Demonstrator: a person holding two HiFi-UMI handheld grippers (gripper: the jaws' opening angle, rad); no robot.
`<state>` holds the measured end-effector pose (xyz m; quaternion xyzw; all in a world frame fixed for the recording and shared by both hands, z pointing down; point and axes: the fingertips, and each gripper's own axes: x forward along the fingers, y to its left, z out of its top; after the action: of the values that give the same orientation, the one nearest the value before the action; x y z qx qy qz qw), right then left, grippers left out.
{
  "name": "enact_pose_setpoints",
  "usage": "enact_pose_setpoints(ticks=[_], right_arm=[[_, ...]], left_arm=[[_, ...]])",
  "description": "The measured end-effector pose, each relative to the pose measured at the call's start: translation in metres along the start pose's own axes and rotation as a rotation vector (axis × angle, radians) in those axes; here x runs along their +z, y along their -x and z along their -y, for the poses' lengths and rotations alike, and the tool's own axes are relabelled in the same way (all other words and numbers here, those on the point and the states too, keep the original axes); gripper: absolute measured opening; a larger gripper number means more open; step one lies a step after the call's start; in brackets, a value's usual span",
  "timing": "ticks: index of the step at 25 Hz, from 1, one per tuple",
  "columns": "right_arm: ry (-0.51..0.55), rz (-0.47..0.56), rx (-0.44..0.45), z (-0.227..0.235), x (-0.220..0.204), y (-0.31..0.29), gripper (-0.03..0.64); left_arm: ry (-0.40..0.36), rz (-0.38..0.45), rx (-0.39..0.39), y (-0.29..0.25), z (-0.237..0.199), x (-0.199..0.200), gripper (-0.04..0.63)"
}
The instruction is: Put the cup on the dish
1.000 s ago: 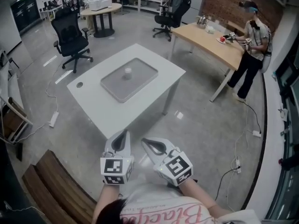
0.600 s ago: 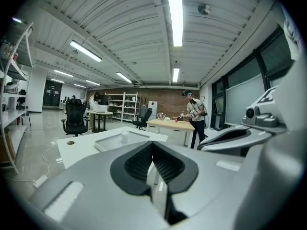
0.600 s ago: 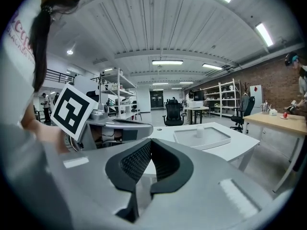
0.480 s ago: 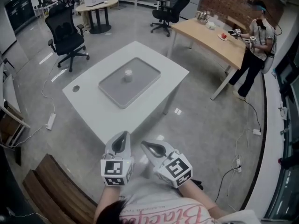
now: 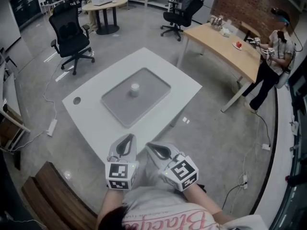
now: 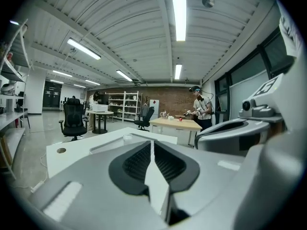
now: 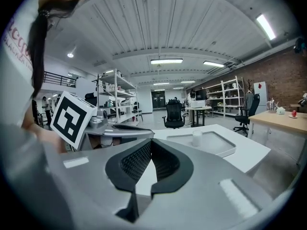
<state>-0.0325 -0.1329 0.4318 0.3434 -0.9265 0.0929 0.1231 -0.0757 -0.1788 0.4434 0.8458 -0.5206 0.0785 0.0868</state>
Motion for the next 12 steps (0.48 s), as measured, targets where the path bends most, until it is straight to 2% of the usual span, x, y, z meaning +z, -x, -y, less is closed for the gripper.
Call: enact_pose_setpoints(ticks=[3,8,12], right_arm=[[0.003,0.002,0.007,0.022,0.009,-0.015,0.002],[-0.007,-0.013,0.021,0.062,0.018,-0.035,0.002],[-0.007,-0.026,0.040,0.094,0.024,-0.055,0.002]], left_arm=[[0.004,-0.015,-0.002,-0.028,-0.011,0.001,0.078],[-0.015,-0.028,0.027,-0.078,-0.030,0.007,0.150],[-0.002,-0.080,0.057,-0.126,-0.049,-0.005,0.195]])
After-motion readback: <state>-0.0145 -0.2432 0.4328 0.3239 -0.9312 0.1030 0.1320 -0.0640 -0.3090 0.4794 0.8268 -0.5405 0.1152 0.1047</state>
